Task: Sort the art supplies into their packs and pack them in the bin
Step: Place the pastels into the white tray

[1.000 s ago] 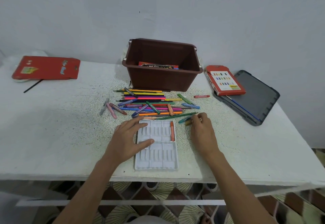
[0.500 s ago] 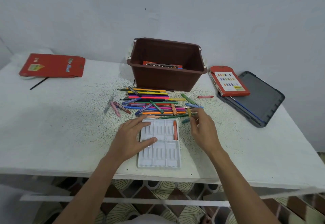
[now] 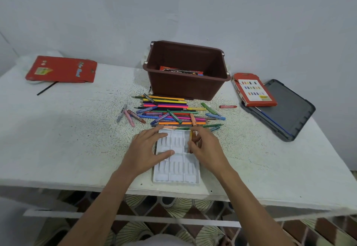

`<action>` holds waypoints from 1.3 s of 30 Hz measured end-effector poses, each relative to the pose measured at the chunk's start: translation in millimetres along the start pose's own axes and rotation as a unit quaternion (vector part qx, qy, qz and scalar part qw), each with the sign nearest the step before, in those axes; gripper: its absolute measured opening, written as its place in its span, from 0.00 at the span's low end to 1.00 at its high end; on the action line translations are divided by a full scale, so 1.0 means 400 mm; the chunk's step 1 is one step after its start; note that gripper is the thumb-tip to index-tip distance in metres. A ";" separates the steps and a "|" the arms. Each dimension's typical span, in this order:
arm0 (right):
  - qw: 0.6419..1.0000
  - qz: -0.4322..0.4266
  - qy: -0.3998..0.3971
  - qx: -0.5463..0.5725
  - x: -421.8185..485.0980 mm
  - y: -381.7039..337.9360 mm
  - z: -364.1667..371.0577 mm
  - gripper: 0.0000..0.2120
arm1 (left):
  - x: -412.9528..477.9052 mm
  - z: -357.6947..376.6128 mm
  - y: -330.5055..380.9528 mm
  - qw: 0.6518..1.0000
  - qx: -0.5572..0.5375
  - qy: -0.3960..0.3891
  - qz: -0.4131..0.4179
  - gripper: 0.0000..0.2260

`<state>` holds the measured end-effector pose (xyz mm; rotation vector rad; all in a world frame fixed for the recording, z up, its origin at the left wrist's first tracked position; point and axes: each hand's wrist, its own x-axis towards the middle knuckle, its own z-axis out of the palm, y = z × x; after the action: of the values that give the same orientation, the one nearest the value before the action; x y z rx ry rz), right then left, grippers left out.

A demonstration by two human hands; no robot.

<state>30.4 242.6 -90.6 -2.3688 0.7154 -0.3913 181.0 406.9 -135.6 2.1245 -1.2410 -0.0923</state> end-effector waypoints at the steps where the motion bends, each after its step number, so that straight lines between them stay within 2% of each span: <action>1: 1.000 0.007 0.000 -0.004 0.001 0.005 0.003 0.20 | -0.001 0.000 0.001 1.000 0.001 0.000 -0.001 0.33; 7: 0.999 0.030 0.001 0.024 -0.003 0.020 0.014 0.25 | -0.002 -0.002 0.001 1.000 0.006 -0.007 -0.002 0.32; 12: 0.997 0.059 -0.004 0.050 0.006 0.028 0.014 0.23 | -0.003 0.000 -0.003 1.000 0.001 -0.005 -0.002 0.32; 15: 0.996 0.066 -0.006 0.055 0.008 0.022 0.011 0.17 | -0.002 0.003 -0.006 1.000 -0.004 -0.004 -0.003 0.32; 19: 1.000 0.027 0.012 0.002 -0.005 0.030 0.021 0.06 | -0.001 0.004 -0.007 1.000 0.000 -0.004 -0.002 0.32; 26: 0.998 -0.028 0.040 -0.026 -0.026 0.041 0.039 0.08 | -0.003 0.004 -0.003 1.000 0.006 -0.011 -0.010 0.32; 31: 1.000 -0.018 0.024 0.005 -0.006 0.053 0.013 0.10 | -0.007 0.003 -0.004 1.000 0.001 -0.012 -0.014 0.33; 35: 0.993 0.009 0.085 -0.081 0.011 0.079 -0.017 0.16 | -0.010 0.004 -0.006 1.000 -0.011 -0.009 -0.007 0.33; 39: 0.977 -0.006 0.093 -0.193 0.017 0.106 -0.031 0.19 | -0.015 0.006 -0.012 1.000 -0.023 -0.005 0.000 0.30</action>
<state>13.9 205.1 -107.8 -2.7259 0.9348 -0.5231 180.3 412.1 -141.7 2.0875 -1.2326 -0.1299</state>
